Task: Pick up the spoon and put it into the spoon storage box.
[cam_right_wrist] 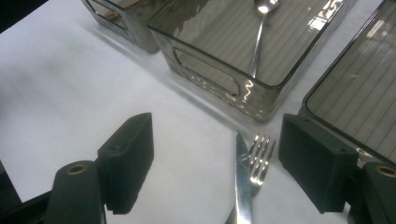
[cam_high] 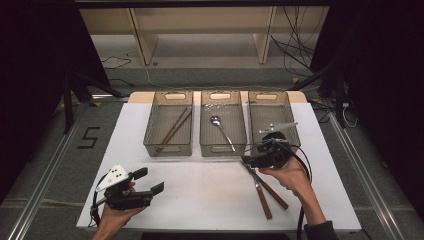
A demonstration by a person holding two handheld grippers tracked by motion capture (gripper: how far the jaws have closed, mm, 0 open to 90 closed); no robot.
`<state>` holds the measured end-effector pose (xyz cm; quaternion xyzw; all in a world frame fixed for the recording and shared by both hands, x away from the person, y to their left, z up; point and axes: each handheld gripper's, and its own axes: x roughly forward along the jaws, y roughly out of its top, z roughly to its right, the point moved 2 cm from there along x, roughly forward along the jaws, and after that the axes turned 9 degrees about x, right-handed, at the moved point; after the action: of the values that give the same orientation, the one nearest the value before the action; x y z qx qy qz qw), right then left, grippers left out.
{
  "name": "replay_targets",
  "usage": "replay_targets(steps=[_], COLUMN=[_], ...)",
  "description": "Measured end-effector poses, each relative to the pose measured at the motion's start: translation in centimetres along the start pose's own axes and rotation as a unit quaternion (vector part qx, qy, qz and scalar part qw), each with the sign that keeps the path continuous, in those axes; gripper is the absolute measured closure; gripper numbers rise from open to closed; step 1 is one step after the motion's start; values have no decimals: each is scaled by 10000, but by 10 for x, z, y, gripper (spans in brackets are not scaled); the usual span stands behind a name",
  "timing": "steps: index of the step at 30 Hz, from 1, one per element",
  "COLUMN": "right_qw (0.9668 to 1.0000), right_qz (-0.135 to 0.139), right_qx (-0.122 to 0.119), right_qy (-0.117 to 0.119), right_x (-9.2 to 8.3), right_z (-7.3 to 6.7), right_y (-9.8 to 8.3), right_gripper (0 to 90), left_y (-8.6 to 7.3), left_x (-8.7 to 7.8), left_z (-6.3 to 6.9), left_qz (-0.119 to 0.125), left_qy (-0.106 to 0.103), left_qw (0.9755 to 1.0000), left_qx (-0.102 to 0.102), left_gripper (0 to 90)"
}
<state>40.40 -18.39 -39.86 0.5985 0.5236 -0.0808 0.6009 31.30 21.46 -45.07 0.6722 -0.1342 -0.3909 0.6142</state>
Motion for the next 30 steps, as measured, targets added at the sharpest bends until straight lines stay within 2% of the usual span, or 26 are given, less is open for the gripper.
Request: replay_targets(steps=[7, 19, 30], right_qw=[9998, 9988, 9966], right_qz=[-181, -454, -758], right_qx=[-51, 3, 139], right_qy=[-84, -166, -304], right_x=[3, 3, 2], right_z=[3, 12, 18], right_y=[-12, -30, -49], right_gripper=[261, 248, 227], left_y=[0, 1, 1], left_x=[0, 2, -1], left_z=[0, 1, 0], left_qz=[-3, 6, 15], left_qy=[4, 23, 18], left_qw=[10000, 10000, 10000], left_qx=[6, -16, -13], left_gripper=[159, 159, 159])
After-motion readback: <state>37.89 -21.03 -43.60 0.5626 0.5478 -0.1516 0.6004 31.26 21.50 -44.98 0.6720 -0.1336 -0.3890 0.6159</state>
